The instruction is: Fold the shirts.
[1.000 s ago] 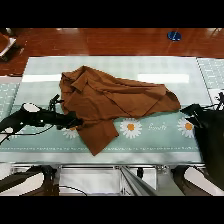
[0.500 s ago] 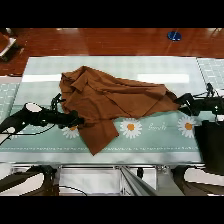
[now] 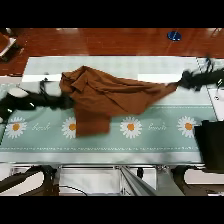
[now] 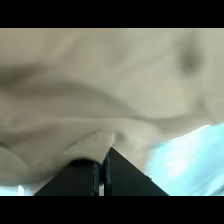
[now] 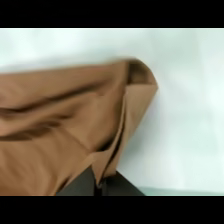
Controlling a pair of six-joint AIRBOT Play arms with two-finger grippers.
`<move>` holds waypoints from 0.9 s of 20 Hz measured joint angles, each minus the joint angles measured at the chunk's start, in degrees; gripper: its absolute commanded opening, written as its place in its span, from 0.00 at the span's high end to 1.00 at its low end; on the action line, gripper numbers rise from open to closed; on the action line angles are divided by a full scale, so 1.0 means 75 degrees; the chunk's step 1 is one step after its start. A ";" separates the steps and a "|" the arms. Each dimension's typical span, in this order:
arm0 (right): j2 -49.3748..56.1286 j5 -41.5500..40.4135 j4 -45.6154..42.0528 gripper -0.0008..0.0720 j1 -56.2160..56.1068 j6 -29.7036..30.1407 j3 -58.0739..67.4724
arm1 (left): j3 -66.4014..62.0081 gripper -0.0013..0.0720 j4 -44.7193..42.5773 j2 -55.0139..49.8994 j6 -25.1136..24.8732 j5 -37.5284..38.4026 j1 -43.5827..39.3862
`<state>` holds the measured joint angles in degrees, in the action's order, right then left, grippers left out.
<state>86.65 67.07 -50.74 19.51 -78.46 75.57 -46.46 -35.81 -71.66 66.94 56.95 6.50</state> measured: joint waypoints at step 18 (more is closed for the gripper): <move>-0.6551 0.1527 -0.3354 0.96 -0.0090 -0.1303 0.5339 | -0.6720 0.94 -0.1795 0.5097 0.0845 0.0513 0.2407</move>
<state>37.52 78.52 -75.90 18.83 -88.23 115.61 -96.86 -49.28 -33.43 73.28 60.80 24.56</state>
